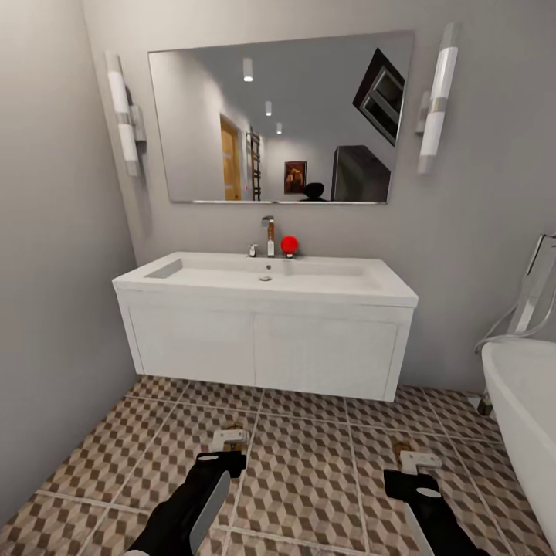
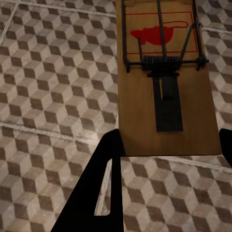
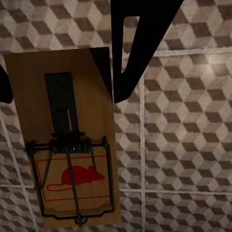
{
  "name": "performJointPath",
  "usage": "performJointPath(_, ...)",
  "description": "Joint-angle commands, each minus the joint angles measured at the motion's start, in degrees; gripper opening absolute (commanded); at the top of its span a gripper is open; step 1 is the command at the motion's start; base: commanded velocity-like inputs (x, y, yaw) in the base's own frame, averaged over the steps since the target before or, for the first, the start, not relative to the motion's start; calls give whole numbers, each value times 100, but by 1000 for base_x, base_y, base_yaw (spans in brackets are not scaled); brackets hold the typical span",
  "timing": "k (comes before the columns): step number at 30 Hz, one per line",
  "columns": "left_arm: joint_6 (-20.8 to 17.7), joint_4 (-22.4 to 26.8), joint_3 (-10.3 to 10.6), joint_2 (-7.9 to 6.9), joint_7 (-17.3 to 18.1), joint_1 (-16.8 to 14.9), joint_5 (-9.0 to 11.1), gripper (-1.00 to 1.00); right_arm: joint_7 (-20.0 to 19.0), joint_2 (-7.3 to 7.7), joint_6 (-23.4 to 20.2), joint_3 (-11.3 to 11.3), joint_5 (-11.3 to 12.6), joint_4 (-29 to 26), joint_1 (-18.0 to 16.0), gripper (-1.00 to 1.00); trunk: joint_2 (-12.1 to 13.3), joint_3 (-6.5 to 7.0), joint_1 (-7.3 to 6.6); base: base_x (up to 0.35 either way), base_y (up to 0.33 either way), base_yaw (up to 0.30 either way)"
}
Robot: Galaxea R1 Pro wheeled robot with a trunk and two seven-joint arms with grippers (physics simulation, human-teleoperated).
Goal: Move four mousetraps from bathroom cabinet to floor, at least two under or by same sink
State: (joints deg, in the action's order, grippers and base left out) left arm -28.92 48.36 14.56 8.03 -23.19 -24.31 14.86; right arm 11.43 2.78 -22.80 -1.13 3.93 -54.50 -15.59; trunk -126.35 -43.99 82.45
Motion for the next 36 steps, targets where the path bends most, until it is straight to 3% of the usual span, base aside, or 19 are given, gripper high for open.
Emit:
performJointPath(1,-17,7,20,-3,-63,-4,52,-100,31,2,-23,10,45,-5,-1,-100,-44,-25,22,0,0,0)
performJointPath(36,18,15,59,7,-70,-4,52,-100,8,11,-14,7,22,-19,2,-100,-1448,-653,790,0,0,0)
